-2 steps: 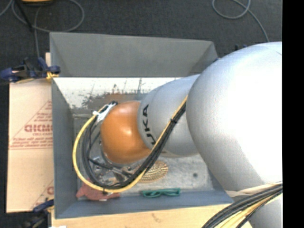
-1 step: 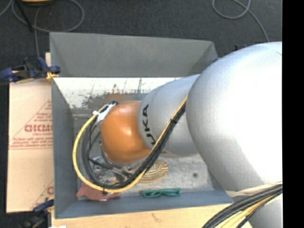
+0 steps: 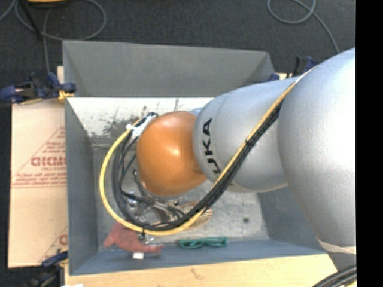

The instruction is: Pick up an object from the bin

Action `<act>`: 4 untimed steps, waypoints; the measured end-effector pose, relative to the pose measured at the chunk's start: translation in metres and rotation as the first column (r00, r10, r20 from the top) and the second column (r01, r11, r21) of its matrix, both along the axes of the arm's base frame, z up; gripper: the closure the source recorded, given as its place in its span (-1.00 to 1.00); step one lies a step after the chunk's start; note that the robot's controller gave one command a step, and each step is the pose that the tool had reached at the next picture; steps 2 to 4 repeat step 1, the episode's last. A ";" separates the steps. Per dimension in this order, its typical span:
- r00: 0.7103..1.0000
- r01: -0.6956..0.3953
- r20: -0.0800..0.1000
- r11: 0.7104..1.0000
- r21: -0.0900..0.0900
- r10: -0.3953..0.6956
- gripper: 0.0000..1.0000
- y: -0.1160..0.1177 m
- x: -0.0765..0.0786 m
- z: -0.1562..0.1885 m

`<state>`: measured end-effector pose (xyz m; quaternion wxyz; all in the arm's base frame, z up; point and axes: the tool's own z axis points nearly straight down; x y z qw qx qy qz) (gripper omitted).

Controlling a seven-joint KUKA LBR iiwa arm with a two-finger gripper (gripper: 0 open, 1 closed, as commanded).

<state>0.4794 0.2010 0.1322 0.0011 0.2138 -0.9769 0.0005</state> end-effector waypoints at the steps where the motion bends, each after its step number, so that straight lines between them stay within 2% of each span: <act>1: 1.000 0.008 0.001 1.000 0.001 -0.008 1.00 0.004 0.011 0.075; 4: 1.000 0.008 0.001 1.000 0.001 -0.008 1.00 0.004 0.011 0.075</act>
Offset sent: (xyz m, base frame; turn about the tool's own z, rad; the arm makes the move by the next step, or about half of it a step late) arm -0.0008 -0.0076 0.2061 0.0843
